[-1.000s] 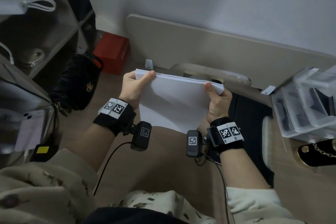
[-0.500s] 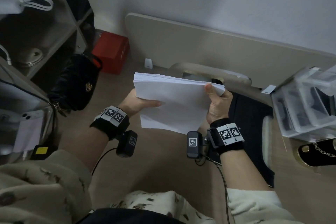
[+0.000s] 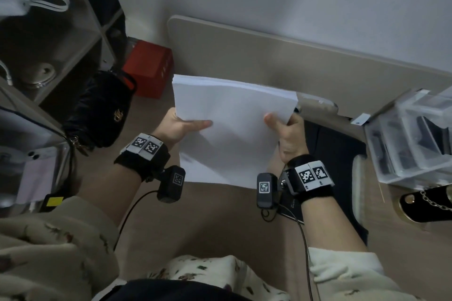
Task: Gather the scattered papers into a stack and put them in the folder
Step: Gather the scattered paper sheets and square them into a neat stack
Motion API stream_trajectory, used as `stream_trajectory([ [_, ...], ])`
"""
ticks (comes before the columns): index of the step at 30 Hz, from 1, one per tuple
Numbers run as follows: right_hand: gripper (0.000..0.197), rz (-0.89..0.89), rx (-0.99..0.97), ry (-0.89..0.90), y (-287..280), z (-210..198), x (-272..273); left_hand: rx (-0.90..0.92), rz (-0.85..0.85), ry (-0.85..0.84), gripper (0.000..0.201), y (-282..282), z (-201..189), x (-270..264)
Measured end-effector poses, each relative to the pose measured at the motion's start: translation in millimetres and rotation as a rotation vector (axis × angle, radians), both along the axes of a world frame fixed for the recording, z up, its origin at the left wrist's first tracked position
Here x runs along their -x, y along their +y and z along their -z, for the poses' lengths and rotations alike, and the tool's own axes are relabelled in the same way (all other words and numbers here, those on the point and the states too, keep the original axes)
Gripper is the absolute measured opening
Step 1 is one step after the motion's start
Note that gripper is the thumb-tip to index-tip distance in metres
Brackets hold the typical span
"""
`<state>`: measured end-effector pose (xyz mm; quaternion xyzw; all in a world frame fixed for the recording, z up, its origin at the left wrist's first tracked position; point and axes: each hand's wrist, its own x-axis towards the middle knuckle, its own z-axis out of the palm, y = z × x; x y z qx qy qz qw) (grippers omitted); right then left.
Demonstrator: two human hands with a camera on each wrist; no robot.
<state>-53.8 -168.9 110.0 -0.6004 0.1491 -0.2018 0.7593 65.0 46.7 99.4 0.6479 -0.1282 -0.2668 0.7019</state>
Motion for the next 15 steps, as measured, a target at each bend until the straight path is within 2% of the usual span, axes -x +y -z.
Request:
stream_trajectory([
  [4, 0.061, -0.181, 0.037, 0.337, 11, 43, 15, 0.055, 0.004, 0.058, 0.033, 12, 2, -6],
  [7, 0.039, -0.14, -0.045, 0.508, 28, 61, 22, -0.021, 0.037, 0.122, 0.035, 17, 8, -11],
  [9, 0.033, -0.07, -0.073, 0.548, 37, 66, 23, -0.1, 0.066, 0.178, 0.038, 20, 15, -15],
  [12, 0.039, -0.008, -0.105, 0.571, 44, 74, 22, -0.172, 0.043, 0.245, 0.043, 21, 25, -19],
  [15, 0.04, 0.03, -0.124, 0.593, 46, 80, 20, -0.24, 0.112, 0.273, 0.041, 25, 34, -17],
])
